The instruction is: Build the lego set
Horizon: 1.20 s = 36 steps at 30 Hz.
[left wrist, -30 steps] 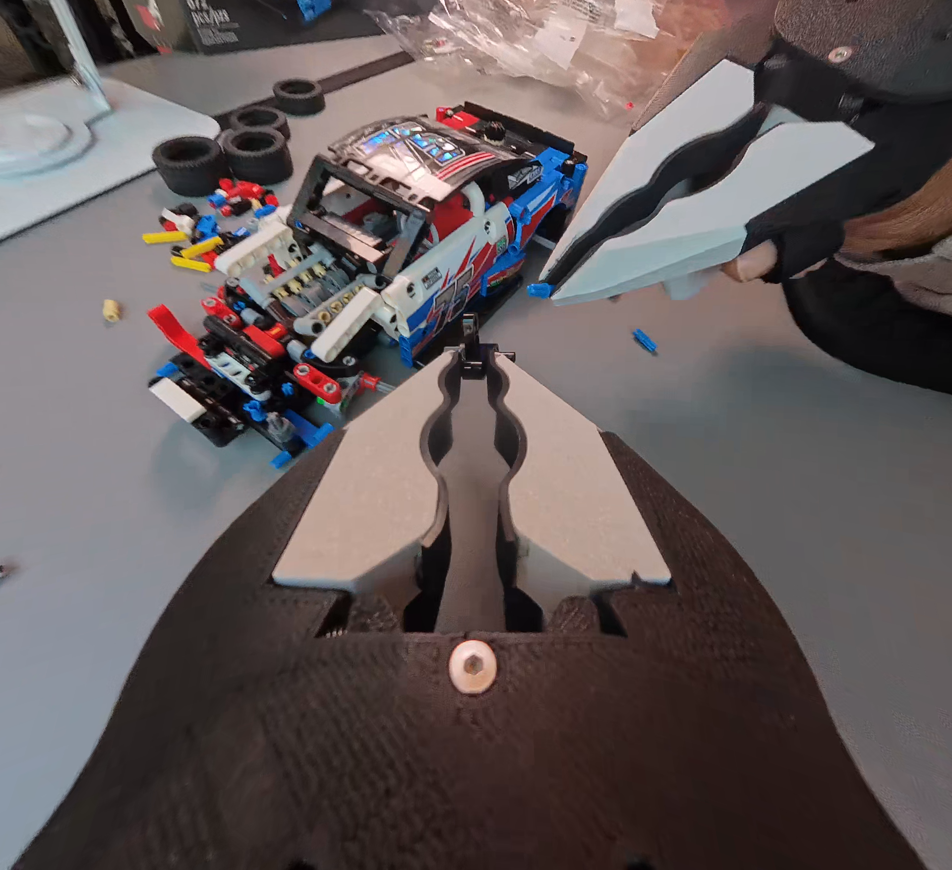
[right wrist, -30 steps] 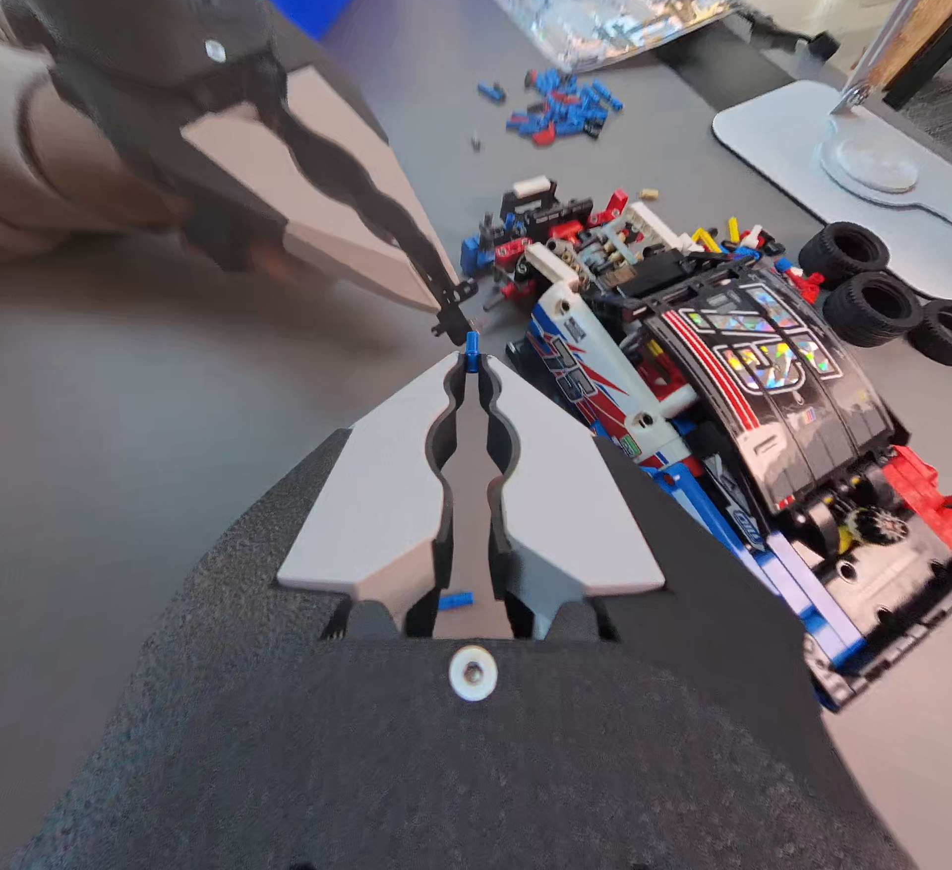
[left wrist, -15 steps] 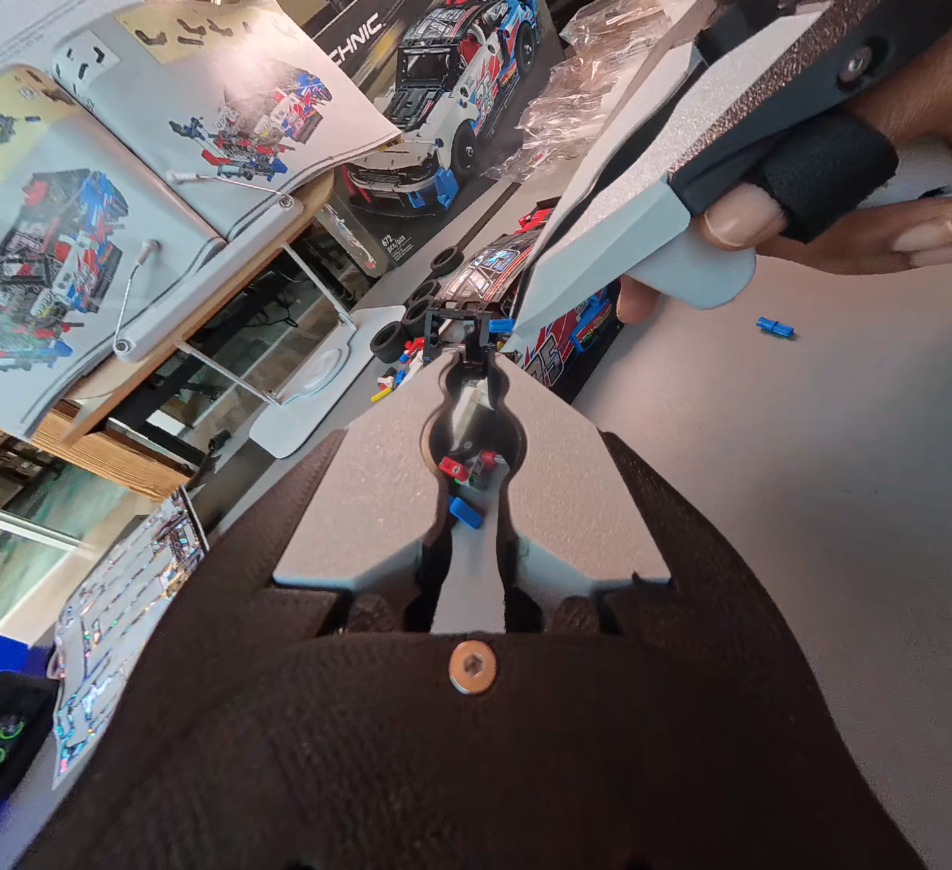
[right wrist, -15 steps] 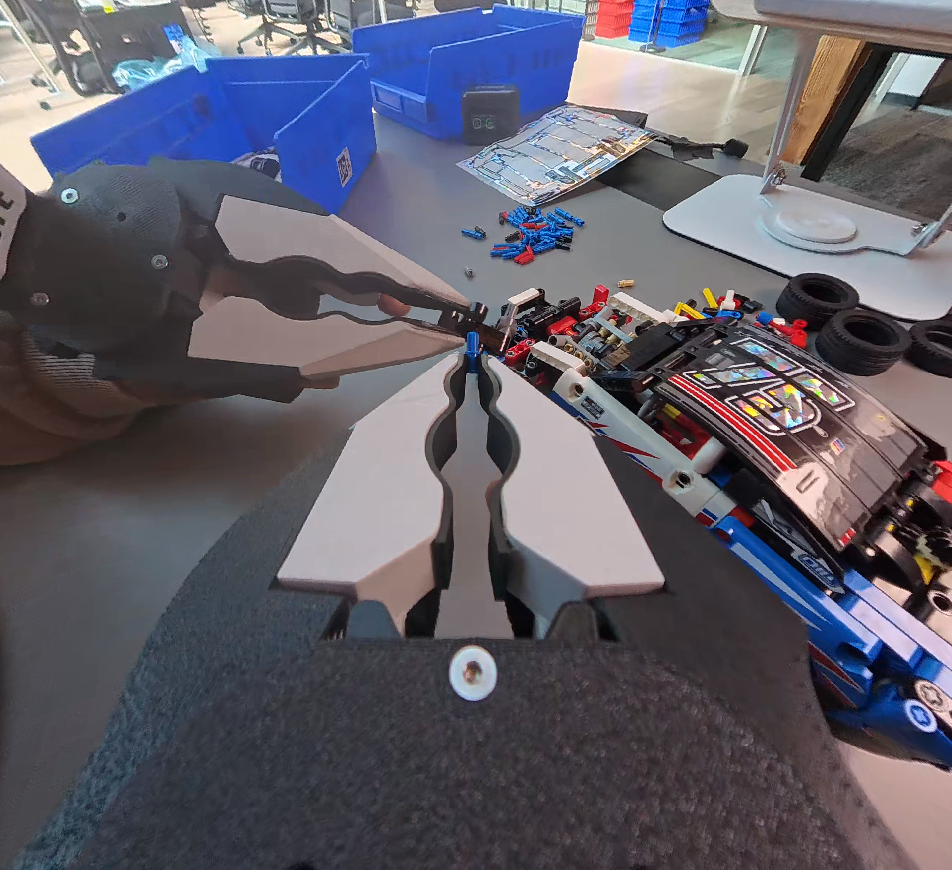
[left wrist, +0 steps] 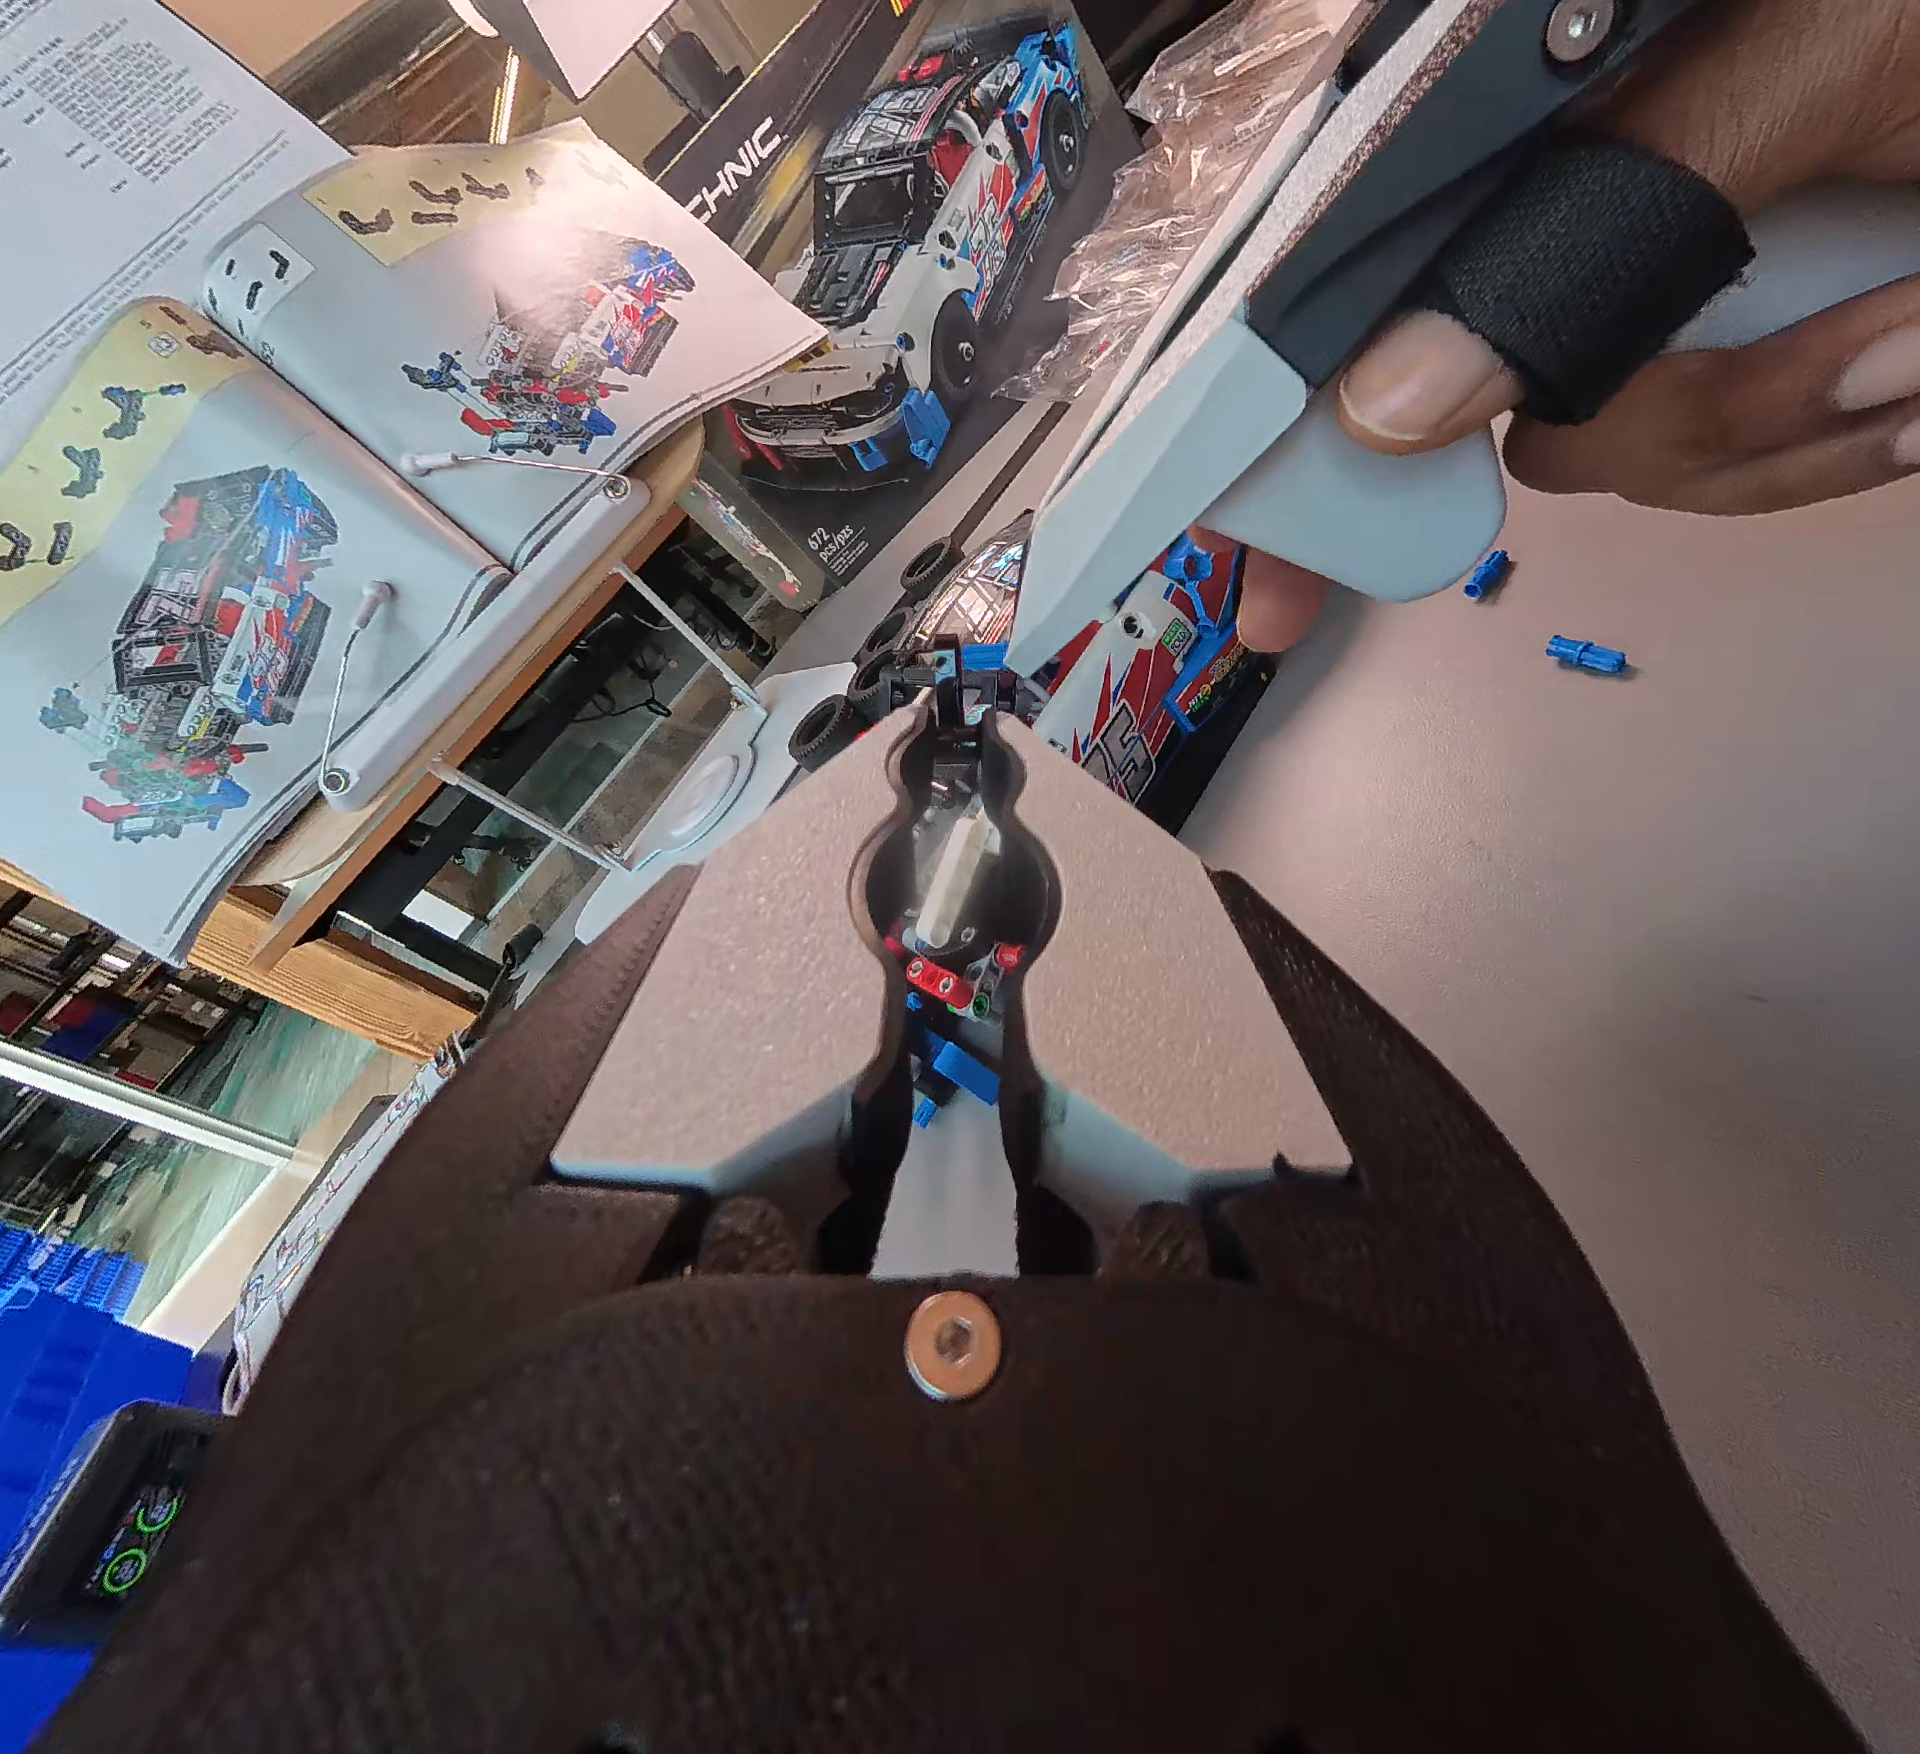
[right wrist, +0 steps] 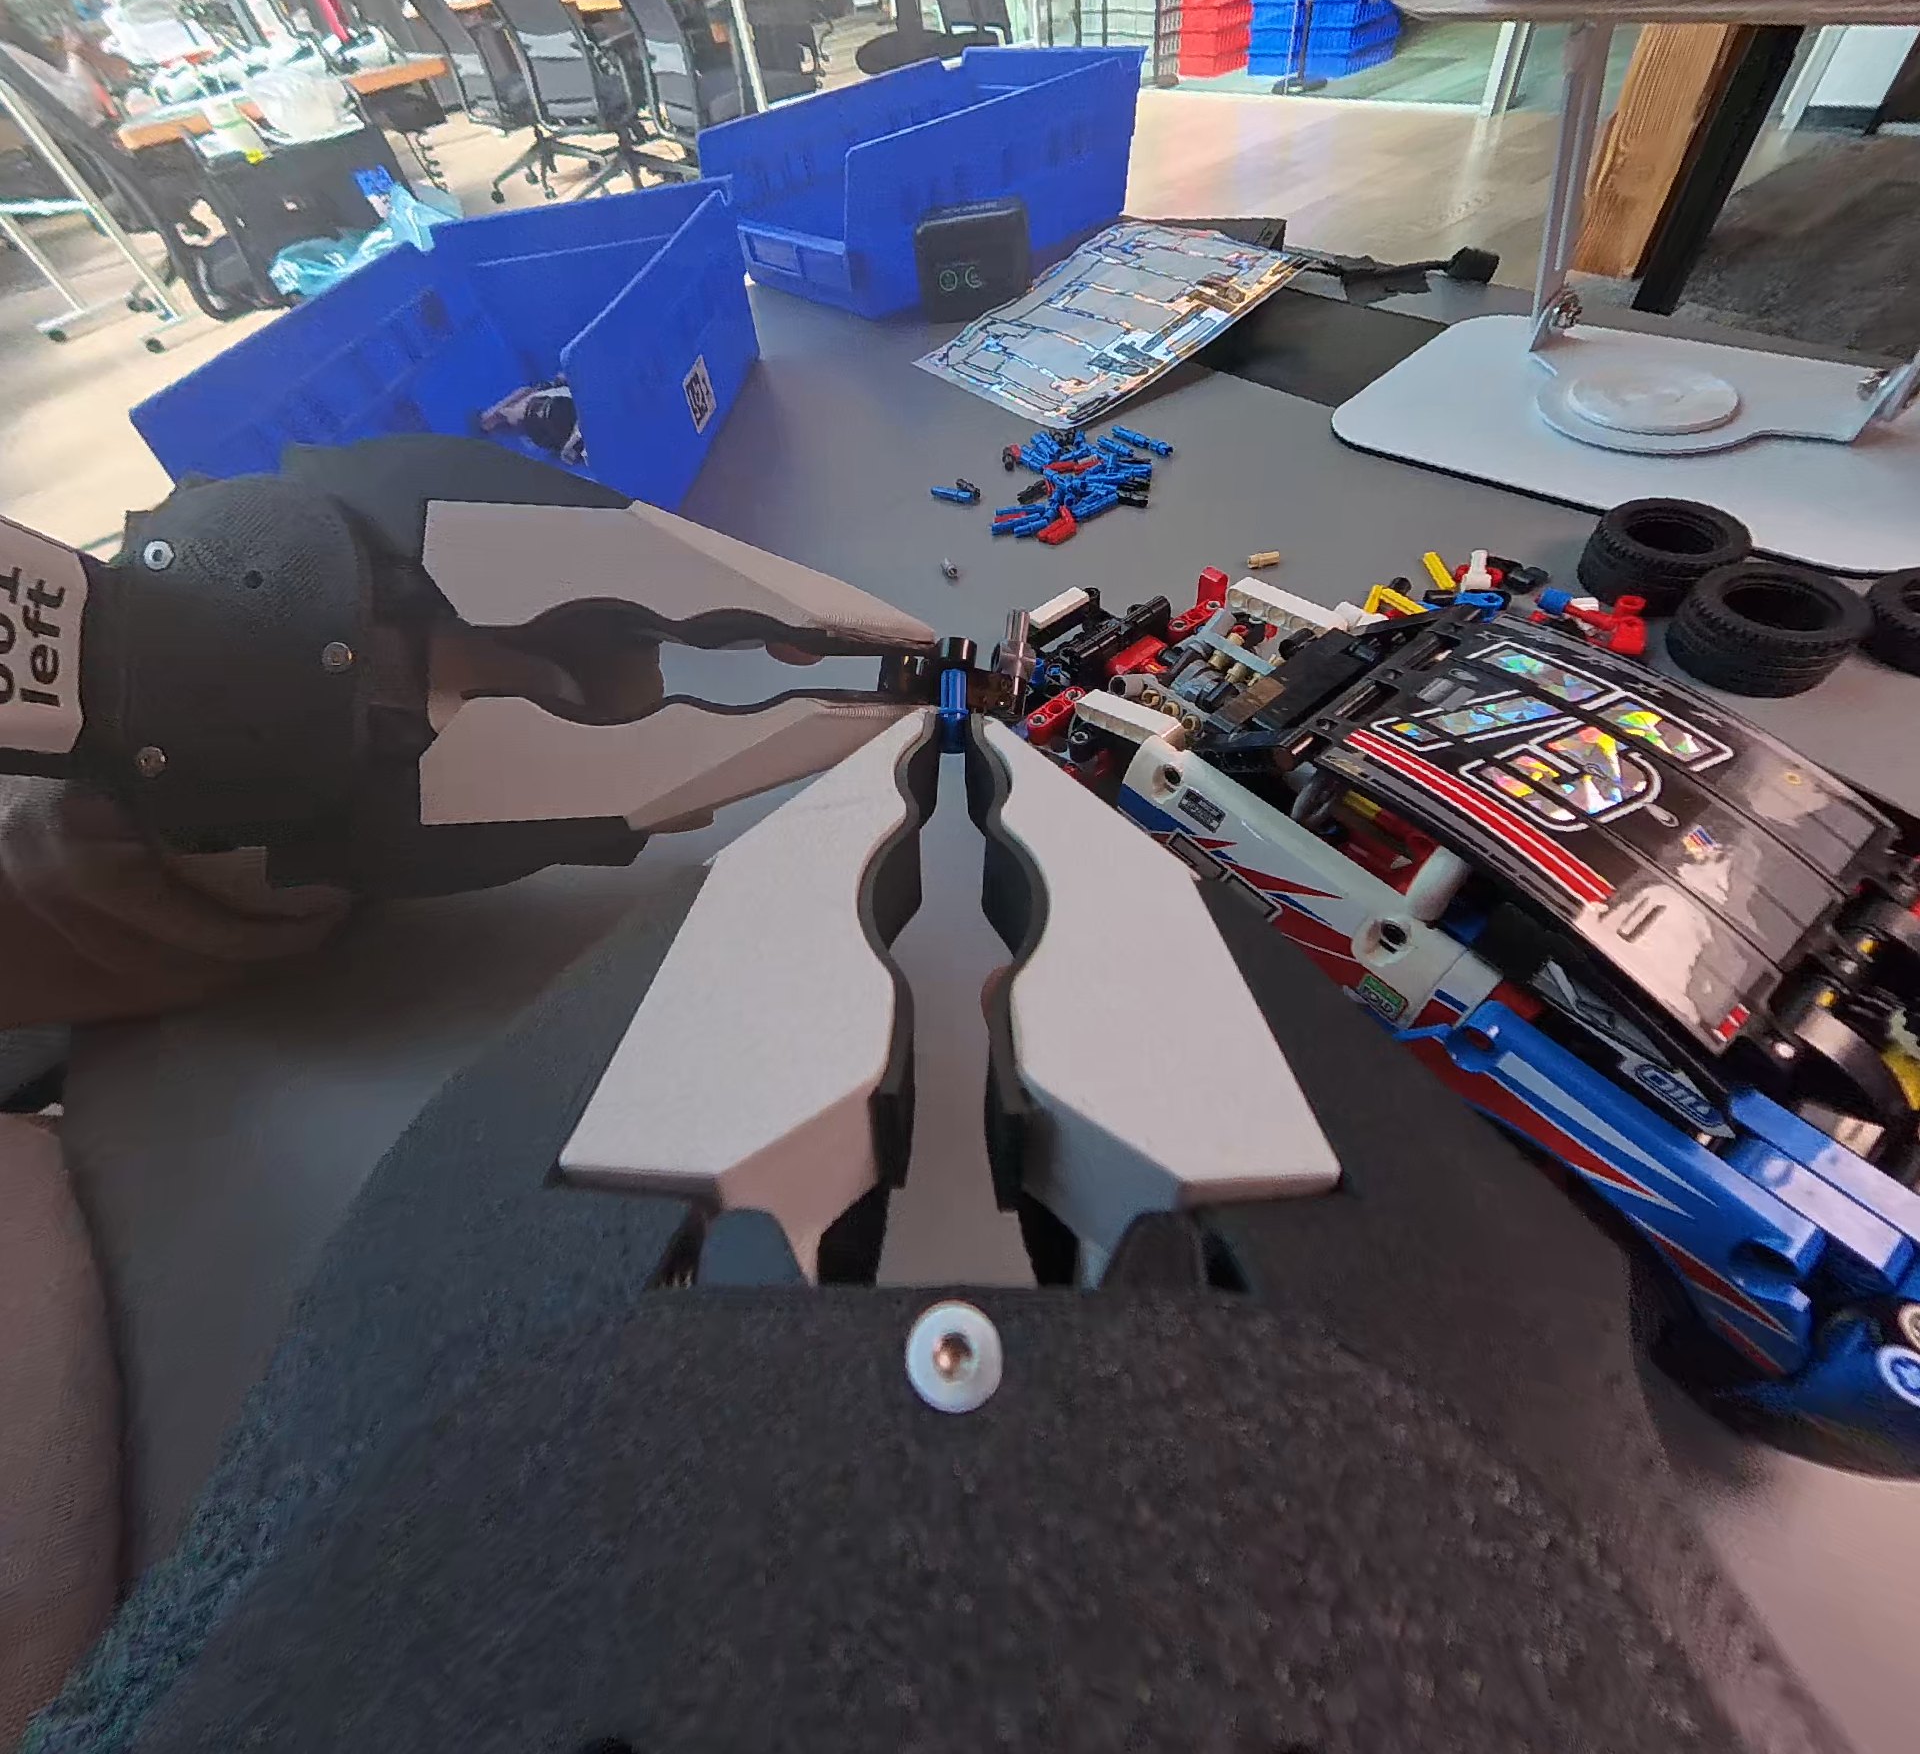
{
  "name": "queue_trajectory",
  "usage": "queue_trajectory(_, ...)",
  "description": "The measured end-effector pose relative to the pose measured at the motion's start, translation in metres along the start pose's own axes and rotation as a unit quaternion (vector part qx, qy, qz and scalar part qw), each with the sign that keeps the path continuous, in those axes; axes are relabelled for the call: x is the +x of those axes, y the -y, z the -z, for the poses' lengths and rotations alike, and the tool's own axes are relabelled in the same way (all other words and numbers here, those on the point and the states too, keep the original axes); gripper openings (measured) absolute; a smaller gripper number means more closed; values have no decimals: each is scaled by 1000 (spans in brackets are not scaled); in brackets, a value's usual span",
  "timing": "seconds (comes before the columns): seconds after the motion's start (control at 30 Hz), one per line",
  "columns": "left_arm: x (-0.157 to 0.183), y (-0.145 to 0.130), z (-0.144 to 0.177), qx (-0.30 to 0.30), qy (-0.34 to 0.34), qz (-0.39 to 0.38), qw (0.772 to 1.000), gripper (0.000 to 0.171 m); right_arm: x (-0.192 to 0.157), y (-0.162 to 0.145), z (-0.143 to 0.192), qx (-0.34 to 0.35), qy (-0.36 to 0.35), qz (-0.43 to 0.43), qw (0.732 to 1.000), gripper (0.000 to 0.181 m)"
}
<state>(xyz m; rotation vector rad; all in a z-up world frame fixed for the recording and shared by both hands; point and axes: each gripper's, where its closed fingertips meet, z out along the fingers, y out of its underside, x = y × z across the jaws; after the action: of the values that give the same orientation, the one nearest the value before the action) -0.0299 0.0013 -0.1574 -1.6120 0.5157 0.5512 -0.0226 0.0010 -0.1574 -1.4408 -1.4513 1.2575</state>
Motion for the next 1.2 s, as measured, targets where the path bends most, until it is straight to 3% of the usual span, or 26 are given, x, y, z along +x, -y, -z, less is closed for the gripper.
queue_trajectory(0.27, 0, 5, 2, 13, -13, 11, 1000, 6, -3, 4, 2, 10, 19, -23, 1000, 1)
queue_trajectory(0.47, 6, 2, 2, 19, -106, 188, 976, 6, -2, 1, 4, -4, 40, -75, 996, 2)
queue_trajectory(0.73, 13, -3, 0, 11, -136, 219, 966, 6, 0, -7, 3, -26, 54, -113, 992, 2)
queue_trajectory(0.9, 17, -6, -1, -1, -135, 183, 974, 7, 1, -13, 3, -45, 50, -109, 992, 1)
queue_trajectory(1.2, 18, -12, -2, -36, -74, -15, 996, 6, 3, -18, 0, -60, 11, -57, 997, 1)
